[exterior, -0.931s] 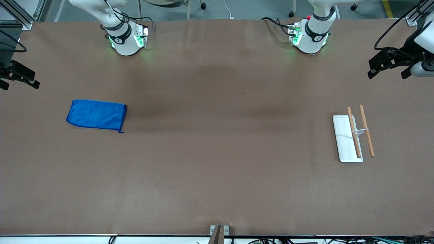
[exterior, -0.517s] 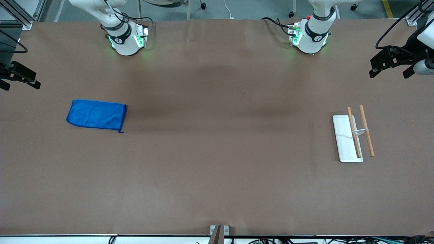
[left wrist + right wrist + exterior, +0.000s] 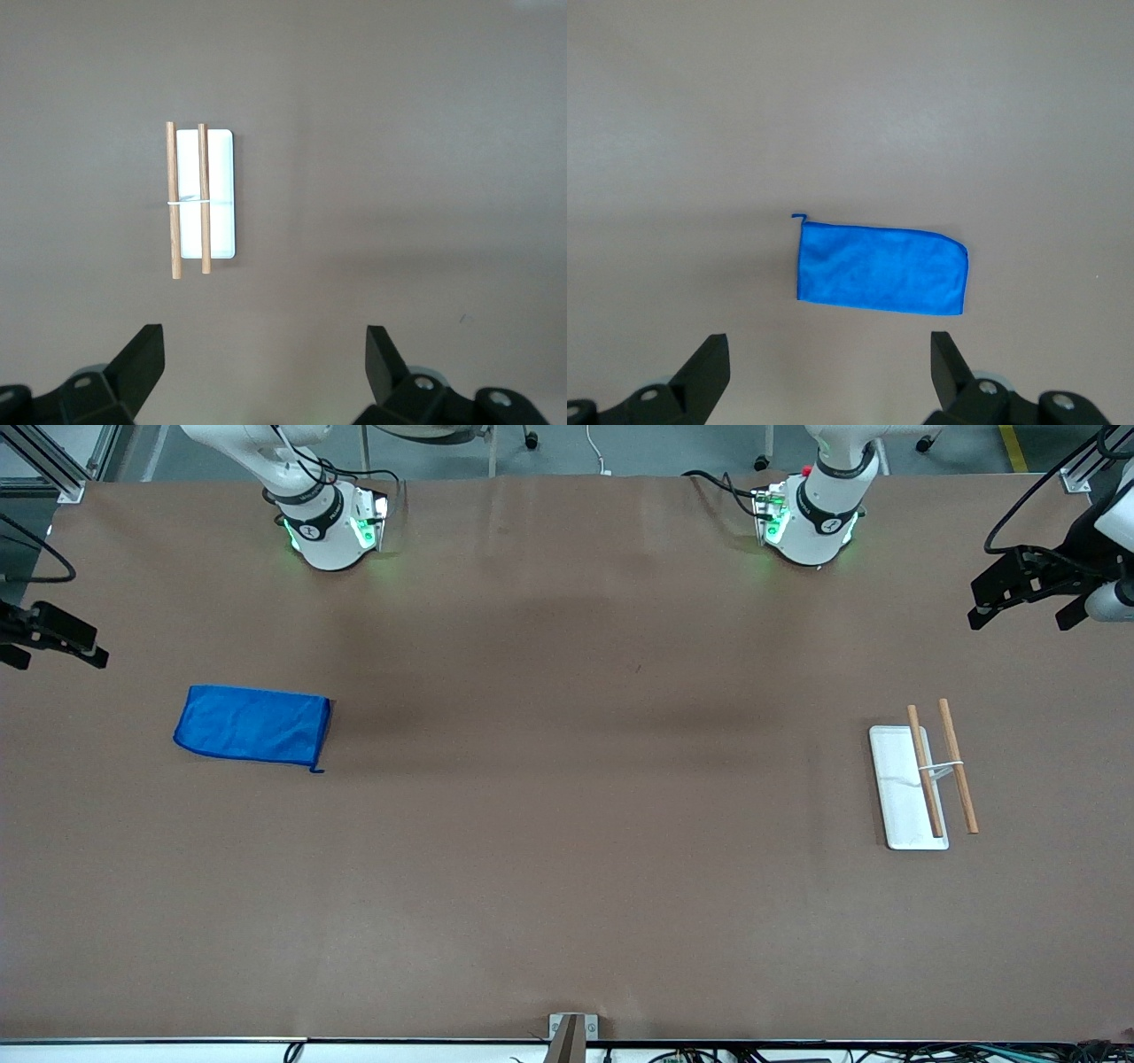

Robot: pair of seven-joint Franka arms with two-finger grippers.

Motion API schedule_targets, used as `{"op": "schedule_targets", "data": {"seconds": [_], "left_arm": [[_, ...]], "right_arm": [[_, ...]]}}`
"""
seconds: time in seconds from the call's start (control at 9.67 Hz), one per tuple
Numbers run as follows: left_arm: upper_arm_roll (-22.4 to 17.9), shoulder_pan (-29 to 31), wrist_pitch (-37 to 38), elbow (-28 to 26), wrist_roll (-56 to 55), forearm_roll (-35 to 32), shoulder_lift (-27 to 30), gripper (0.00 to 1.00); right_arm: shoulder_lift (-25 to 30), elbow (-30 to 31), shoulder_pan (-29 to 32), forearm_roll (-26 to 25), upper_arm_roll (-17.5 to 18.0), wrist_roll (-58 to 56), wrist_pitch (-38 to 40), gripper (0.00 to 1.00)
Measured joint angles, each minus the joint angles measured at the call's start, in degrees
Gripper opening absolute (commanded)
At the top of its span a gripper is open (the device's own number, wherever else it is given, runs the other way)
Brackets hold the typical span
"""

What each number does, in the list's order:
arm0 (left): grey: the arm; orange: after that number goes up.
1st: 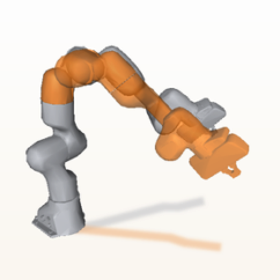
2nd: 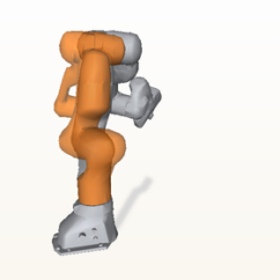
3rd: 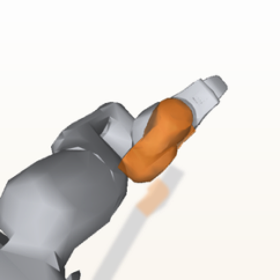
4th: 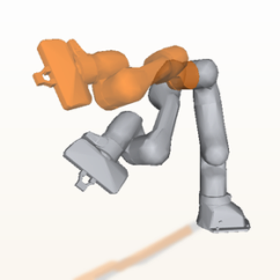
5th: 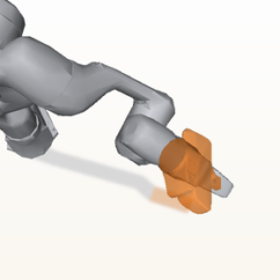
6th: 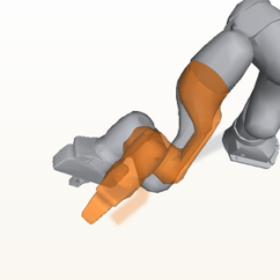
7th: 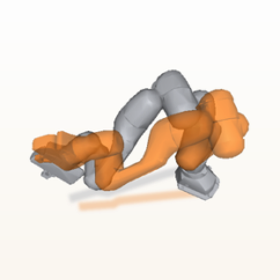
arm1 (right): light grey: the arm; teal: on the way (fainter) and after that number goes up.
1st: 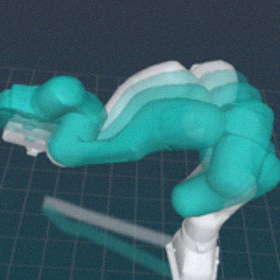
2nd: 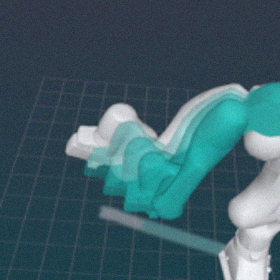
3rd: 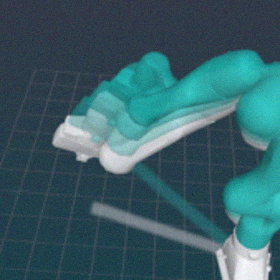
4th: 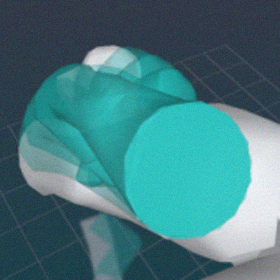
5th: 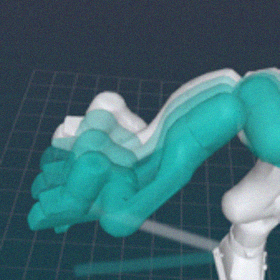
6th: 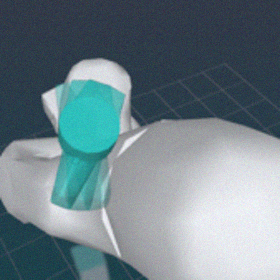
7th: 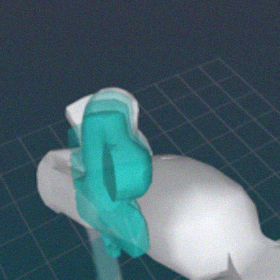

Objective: Right arm passes towel to left arm to hang
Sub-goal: 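Move the right gripper toward the blue towel, then lower the right gripper onto the blue towel's edge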

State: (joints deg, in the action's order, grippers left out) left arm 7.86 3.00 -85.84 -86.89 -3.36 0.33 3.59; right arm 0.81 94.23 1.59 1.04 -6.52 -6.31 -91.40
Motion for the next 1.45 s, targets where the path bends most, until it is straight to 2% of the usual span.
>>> {"op": "schedule_targets", "data": {"seconds": [0.31,0.62,0.72,1.14,1.45], "left_arm": [[0.0,0.1,0.0,0.0,0.0,0.0,0.0,1.0],[0.0,0.2,0.0,0.0,0.0,0.0,-0.1,1.0],[0.0,0.3,0.0,0.0,0.0,0.0,-0.1,1.0],[0.0,0.3,0.0,0.0,0.1,0.0,-0.1,1.0],[0.3,-0.1,0.0,-0.1,0.2,0.0,-0.8,1.0]], "right_arm": [[-0.5,12.1,3.2,-0.1,-0.1,-1.1,-11.5,1.0],[-1.5,26.6,5.3,-0.1,-0.1,-3.7,-27.7,1.0],[-2.5,29.6,5.6,-0.1,-0.1,-4.1,-31.0,1.0],[-11.9,33.1,7.9,-0.1,-0.2,-6.8,-41.3,0.99],[-16.8,37.1,8.1,-0.1,-0.1,-7.1,-48.5,0.98]]}}
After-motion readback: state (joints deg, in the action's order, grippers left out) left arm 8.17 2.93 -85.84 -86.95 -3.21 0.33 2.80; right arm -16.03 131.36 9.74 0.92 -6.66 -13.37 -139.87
